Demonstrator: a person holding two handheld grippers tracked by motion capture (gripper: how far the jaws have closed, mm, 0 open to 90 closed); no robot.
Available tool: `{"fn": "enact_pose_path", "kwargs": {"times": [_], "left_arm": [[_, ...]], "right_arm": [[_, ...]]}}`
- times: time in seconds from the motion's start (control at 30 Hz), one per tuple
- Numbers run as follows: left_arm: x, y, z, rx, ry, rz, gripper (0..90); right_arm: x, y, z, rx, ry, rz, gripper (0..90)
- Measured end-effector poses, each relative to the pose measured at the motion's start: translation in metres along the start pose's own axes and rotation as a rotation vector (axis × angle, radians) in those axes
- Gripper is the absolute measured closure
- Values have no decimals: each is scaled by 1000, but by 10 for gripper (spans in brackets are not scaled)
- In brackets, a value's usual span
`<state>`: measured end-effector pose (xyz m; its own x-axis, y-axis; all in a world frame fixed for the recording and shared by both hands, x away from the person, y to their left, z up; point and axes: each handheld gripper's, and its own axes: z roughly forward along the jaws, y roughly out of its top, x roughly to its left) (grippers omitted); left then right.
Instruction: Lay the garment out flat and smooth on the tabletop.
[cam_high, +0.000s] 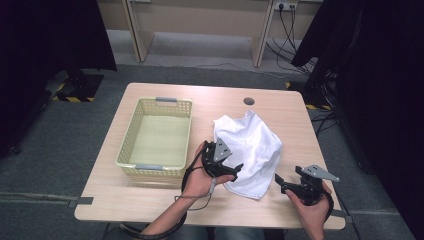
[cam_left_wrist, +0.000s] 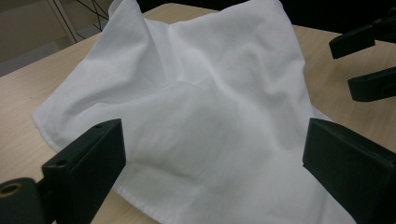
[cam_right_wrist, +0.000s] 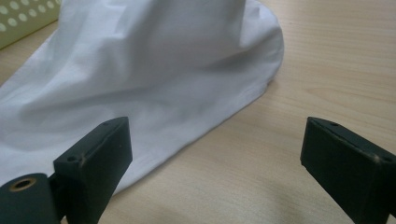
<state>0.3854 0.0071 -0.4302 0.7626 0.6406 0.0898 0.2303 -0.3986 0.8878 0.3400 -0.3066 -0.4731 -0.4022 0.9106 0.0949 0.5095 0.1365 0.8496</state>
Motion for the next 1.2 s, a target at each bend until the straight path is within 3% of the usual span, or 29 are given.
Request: {"fn": "enact_pose_path", "kwargs": {"times": [0.2, 0.5, 0.73, 0.9, 1.2], "left_arm": [[2, -7, 1, 9, 4, -8, 61], [0, -7, -1, -13, 10, 1, 75], [-1, -9, -4, -17, 11, 6, 77], [1, -11, -5, -9, 20, 8, 78], [2, -13, -6, -6, 22, 4, 79]], "right_arm": [[13, 6, -2, -3, 51, -51, 114], [44, 19, 0, 15, 155, -166, 143], [67, 27, 11, 62, 214, -249, 164], [78, 37, 21, 84, 221, -302, 170], [86, 48, 42, 135, 197, -363, 197]]}}
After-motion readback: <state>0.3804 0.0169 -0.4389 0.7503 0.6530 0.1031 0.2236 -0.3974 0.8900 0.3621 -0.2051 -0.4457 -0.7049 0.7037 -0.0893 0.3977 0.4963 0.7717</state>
